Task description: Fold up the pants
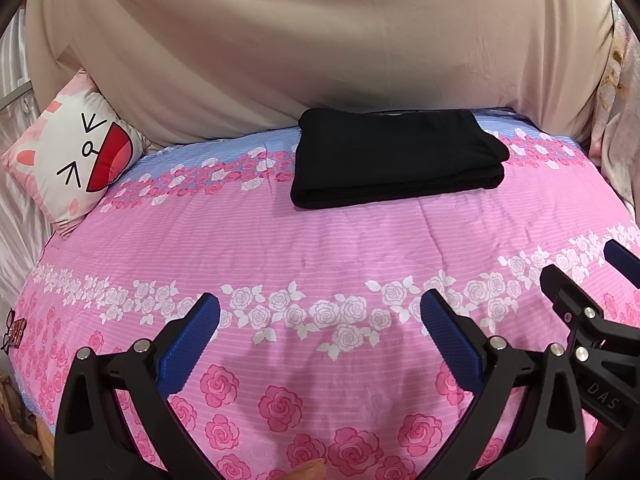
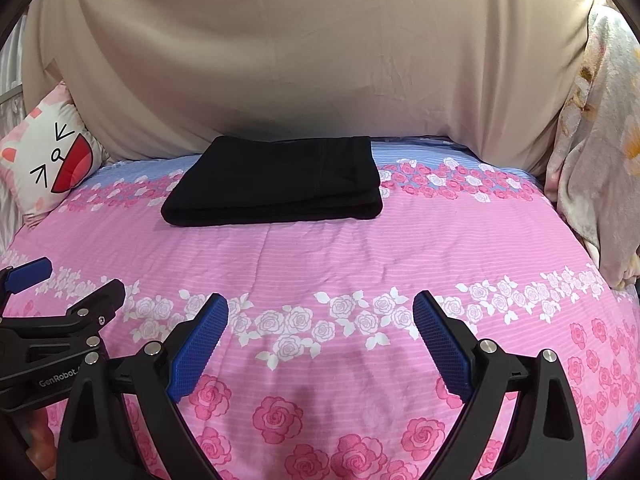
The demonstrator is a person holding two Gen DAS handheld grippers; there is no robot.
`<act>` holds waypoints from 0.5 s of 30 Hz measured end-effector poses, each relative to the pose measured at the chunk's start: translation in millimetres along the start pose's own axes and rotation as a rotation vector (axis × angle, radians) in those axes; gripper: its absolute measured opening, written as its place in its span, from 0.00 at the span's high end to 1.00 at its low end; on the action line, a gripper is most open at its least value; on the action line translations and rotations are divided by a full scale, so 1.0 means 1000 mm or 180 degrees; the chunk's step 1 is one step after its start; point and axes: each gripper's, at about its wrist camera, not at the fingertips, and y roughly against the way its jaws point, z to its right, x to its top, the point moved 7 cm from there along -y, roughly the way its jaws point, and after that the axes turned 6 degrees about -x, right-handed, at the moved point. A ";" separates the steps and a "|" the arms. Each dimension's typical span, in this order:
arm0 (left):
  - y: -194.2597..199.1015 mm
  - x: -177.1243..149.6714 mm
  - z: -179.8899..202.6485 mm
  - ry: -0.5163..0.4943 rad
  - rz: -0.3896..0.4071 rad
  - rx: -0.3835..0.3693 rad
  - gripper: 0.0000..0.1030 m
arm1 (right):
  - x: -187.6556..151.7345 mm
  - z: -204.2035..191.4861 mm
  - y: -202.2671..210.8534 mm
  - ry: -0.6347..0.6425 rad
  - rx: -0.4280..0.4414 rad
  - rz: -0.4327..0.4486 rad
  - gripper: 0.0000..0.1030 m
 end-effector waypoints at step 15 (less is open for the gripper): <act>0.002 0.001 0.000 -0.0014 0.0002 -0.0007 0.04 | -0.001 0.001 0.000 0.0000 0.0006 -0.0002 0.11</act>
